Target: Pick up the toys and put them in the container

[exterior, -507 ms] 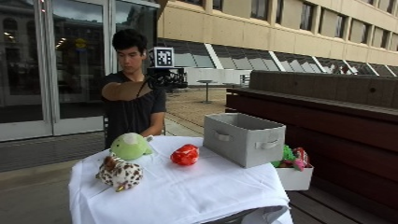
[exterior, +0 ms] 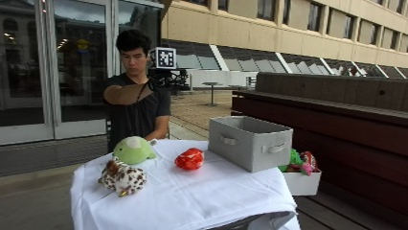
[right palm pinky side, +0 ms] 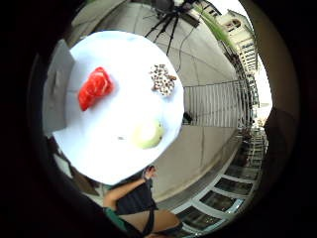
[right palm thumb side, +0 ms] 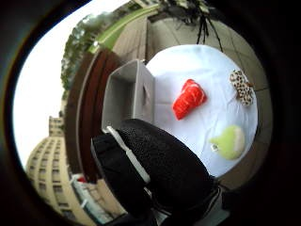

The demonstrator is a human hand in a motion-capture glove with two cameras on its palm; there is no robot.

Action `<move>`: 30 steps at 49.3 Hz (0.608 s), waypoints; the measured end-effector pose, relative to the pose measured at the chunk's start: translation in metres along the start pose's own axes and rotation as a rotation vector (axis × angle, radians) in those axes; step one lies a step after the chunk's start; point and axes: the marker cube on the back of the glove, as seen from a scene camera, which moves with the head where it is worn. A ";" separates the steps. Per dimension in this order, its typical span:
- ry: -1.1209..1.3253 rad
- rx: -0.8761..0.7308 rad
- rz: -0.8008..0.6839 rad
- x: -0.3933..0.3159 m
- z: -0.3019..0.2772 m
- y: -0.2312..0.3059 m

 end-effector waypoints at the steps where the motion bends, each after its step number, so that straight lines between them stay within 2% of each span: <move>1: 0.004 0.025 -0.083 0.006 0.001 0.001; 4: 0.012 0.055 -0.196 0.019 0.006 0.005; 9: 0.011 0.016 -0.202 0.037 0.012 0.010; 13: 0.012 0.011 -0.093 0.048 0.018 0.011; 17: 0.019 0.027 -0.164 0.065 0.027 0.018; 23: 0.018 0.019 0.035 0.079 0.052 0.028; 27: 0.034 0.067 -0.156 0.101 0.078 0.027; 30: 0.036 0.045 -0.235 0.115 0.095 0.023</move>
